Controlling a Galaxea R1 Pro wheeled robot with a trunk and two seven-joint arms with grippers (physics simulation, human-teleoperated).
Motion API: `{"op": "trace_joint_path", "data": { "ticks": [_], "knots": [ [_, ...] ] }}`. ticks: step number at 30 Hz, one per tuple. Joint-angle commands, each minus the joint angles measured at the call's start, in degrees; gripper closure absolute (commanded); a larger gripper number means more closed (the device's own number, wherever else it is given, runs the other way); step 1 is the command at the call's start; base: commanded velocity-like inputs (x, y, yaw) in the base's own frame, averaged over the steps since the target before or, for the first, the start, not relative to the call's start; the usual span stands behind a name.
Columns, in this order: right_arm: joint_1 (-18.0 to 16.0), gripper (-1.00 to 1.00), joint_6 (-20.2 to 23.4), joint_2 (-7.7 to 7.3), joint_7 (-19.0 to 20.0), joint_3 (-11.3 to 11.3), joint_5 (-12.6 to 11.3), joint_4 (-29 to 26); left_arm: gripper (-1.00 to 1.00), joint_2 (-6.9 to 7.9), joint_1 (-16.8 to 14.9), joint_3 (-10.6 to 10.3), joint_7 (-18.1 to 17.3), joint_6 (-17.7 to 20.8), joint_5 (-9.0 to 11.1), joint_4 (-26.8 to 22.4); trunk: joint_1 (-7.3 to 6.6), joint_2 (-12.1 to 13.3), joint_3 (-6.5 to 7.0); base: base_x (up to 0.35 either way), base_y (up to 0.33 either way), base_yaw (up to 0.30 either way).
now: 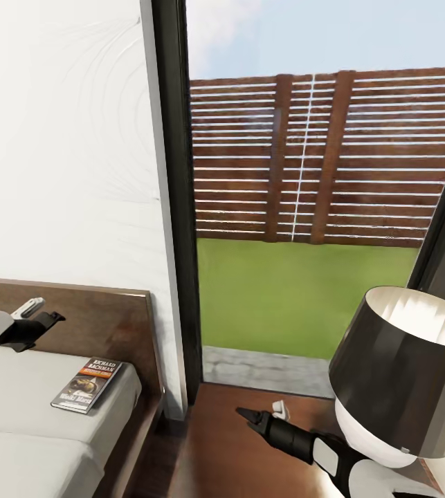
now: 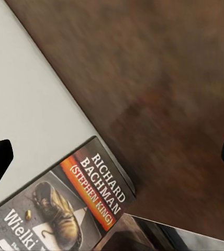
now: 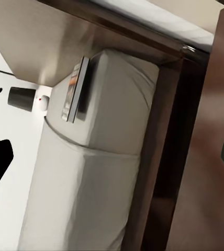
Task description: In the bedroom, move the book from the bed onto either nightstand, and place the two sandals side by side next to the bed.
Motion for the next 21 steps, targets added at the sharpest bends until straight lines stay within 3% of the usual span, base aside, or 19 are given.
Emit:
{"op": "trace_joint_path", "data": {
  "ticks": [1, 21],
  "knots": [
    [-0.02, -1.00, 0.55, 0.05, 0.12, -0.43, 0.17, -0.02, -1.00, -0.02, -0.01, -0.06, 0.22, 0.26, 0.49, -0.06, -0.01, -0.03, -0.06, 0.000, 0.000, 0.000],
    [-0.02, -1.00, 0.69, 0.20, 3.06, -0.21, 0.35, -0.08, -1.00, -0.22, 0.03, 0.11, 0.79, -0.66, 0.86, -0.14, -0.01, -0.03, -0.74, 0.000, 0.000, 0.000]
  ]
}}
